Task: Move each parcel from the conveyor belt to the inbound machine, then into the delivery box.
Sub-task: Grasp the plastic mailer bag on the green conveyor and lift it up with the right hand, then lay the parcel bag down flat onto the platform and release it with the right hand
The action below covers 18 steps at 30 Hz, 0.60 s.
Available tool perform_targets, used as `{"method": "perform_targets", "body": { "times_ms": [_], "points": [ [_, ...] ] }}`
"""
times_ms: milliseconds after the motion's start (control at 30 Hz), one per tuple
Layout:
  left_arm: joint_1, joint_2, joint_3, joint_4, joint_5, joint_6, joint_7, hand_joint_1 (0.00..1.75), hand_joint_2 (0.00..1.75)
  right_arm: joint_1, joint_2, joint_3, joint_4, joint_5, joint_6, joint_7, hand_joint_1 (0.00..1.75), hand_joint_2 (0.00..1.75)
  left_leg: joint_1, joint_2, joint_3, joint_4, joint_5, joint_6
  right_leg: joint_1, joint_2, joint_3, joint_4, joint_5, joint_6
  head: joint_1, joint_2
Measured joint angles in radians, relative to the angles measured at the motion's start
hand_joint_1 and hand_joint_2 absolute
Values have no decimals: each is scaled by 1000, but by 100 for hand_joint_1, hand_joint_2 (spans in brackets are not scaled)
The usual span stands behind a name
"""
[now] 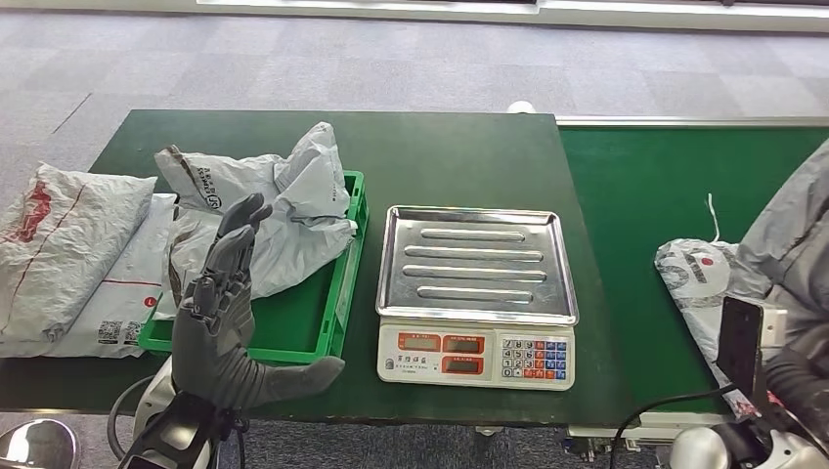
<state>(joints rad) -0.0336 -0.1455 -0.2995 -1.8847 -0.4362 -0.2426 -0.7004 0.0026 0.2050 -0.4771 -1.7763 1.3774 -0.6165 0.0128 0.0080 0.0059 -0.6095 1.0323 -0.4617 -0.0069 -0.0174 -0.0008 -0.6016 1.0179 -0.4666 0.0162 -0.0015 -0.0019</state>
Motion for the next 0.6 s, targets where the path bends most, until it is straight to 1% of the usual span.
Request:
{"method": "perform_targets", "body": {
  "times_ms": [67, 133, 267, 400, 500, 600],
  "points": [
    [-1, 2, -1, 1, 13, 13, 0, 0, 175, 3, 6, 45, -20, -18, 68, -37, 175, 175, 0, 1, 0, 0, 0, 0, 0, 0, 0, 0, 0, 0, 0, 0],
    [-6, 8, -5, 4, 28, 30, 0, 0, 175, 3, 7, 113, -24, -24, 146, -58, 175, 175, 0, 1, 1, 0, 0, 0, 0, 1, 0, 0, 0, 0, 0, 0],
    [-26, 22, -22, 15, 48, 44, 0, 0, 175, -1, 5, 271, -3, -24, 248, -55, 175, 175, 0, 1, 1, 0, 1, 0, 0, 0, 1, 0, 0, 0, 0, 0],
    [-43, 32, -34, 26, 52, 44, 0, 0, 175, -5, -8, 398, 59, -10, 286, -40, 175, 175, 1, 1, 1, 0, 1, -1, 1, 0, 1, 0, 0, 0, 0, 0],
    [-46, 38, -39, 33, 55, 44, 0, 0, 175, -8, -15, 458, 105, -3, 297, -34, 175, 175, 1, 0, 1, 0, 1, -1, 0, 0, 0, 0, 0, 0, 0, 0],
    [-46, 45, -47, 38, 63, 50, 0, 0, 175, -14, -22, 497, 141, 2, 298, -30, 175, 175, 1, 0, 0, 0, 0, 0, 0, 0, 0, 0, 0, 0, 0, 0]
  ]
}}
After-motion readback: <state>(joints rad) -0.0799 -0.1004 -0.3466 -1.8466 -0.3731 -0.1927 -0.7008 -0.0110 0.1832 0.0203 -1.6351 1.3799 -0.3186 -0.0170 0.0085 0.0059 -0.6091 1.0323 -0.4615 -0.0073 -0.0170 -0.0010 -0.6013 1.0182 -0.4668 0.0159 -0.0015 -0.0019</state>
